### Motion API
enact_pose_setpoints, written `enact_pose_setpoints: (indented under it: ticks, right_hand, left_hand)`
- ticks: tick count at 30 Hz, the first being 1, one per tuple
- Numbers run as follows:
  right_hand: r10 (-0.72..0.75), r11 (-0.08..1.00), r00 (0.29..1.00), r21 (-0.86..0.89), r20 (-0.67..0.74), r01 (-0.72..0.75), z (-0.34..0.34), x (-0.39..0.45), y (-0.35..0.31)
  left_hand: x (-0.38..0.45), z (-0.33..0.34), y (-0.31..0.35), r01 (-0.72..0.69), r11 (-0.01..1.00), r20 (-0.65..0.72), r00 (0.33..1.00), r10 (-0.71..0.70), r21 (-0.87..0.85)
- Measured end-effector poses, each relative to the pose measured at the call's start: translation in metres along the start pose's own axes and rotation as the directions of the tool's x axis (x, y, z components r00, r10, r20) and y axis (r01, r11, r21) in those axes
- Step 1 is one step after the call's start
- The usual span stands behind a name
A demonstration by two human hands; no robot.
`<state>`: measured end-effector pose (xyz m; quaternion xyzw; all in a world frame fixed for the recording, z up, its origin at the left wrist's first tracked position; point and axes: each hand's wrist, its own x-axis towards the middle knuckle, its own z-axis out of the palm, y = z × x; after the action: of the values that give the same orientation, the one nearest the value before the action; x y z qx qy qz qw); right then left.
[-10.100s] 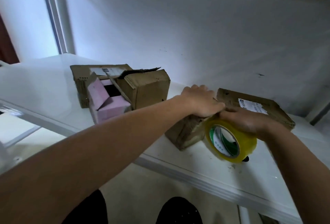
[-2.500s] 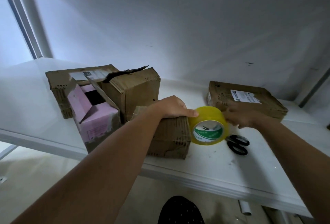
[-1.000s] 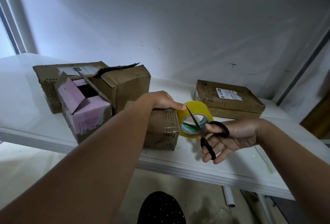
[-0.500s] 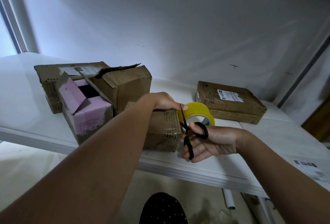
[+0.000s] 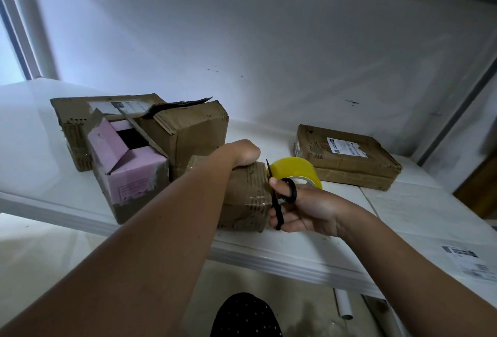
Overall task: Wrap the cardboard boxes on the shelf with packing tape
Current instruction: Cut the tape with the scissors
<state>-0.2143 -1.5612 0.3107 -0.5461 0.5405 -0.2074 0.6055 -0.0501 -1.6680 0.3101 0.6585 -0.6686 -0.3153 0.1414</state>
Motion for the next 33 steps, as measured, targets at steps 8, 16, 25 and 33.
enact_pose_setpoints:
  ticks: [8,16,25,33]
  right_hand:
    - [0.029,0.999,0.998,-0.028,-0.048,-0.030,0.004,-0.006,-0.019]
    - [0.046,0.998,0.999,-0.039,-0.020,-0.047,-0.003,-0.013,-0.025]
    - [0.080,0.996,0.994,0.035,0.075,-0.082,-0.016,-0.023,-0.042]
    - [-0.063,0.995,0.995,0.069,-0.078,0.068,-0.068,-0.034,-0.058]
  left_hand:
    - [-0.004,0.011,-0.002,-0.040,0.991,-0.129,0.990,0.056,0.126]
    - [-0.016,0.020,-0.003,-0.025,0.967,-0.333,0.936,0.112,0.254]
    - [-0.020,0.024,-0.006,-0.089,0.962,-0.418,0.887,0.194,0.258]
    - [-0.027,0.014,-0.005,-0.171,0.949,-0.107,0.973,0.205,0.266]
